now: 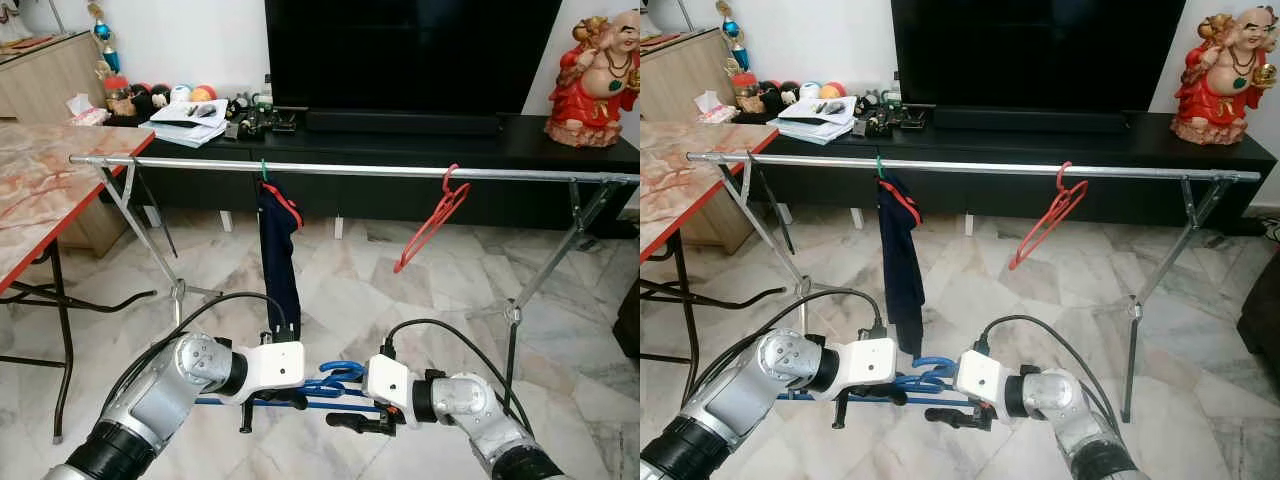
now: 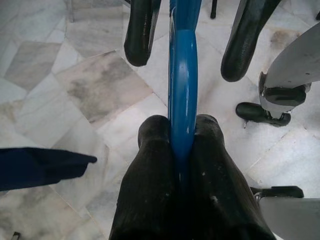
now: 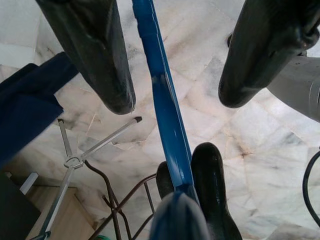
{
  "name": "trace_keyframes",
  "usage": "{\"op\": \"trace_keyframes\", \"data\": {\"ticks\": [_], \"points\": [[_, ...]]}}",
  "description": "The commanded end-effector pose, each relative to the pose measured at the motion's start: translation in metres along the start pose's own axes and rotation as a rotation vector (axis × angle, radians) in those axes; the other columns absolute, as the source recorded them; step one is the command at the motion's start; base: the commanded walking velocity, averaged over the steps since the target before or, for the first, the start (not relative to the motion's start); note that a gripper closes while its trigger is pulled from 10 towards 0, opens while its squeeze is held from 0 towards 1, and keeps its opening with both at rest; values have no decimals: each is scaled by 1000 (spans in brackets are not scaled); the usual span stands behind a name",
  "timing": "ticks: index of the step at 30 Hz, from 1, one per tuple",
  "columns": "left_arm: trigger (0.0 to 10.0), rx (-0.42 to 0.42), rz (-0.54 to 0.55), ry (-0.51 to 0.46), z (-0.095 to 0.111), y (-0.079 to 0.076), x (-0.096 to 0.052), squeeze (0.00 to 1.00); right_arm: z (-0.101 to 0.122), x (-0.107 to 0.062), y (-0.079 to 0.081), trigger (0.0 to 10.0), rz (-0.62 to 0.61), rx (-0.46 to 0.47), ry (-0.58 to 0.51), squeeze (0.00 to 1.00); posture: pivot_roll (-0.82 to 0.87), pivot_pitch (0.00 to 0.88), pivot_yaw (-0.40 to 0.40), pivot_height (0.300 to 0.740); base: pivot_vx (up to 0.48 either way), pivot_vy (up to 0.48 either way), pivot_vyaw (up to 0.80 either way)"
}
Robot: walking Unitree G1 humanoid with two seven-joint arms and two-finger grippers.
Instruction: Hang hanger
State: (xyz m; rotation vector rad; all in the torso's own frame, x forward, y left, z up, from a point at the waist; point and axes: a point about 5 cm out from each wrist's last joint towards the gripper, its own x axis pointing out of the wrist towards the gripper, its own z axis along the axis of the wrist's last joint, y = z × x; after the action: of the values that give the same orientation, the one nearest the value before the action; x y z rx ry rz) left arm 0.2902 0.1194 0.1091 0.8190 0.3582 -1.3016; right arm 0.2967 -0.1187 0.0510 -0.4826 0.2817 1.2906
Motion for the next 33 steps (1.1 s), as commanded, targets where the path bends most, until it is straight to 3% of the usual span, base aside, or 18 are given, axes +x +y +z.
{"op": "trace_keyframes", "data": {"ticks": [1,2,24,30,33], "points": [[10000,43,-2,-27,12,3,0,0,5,4,-1,863,7,-10,-15,0,112,0,32,740,0,0,0],[10000,43,-1,-29,12,3,0,0,5,4,-1,0,7,-4,-20,0,112,0,32,740,0,0,0],[10000,49,14,-63,18,5,1,0,2,3,-2,0,10,21,-18,0,113,1,25,740,0,0,0],[10000,44,26,-88,21,6,0,0,2,2,-1,0,16,31,-24,0,115,1,23,740,0,0,0],[10000,48,47,-149,28,8,0,0,2,2,-1,0,17,33,-21,0,115,1,23,740,0,0,0]]}}
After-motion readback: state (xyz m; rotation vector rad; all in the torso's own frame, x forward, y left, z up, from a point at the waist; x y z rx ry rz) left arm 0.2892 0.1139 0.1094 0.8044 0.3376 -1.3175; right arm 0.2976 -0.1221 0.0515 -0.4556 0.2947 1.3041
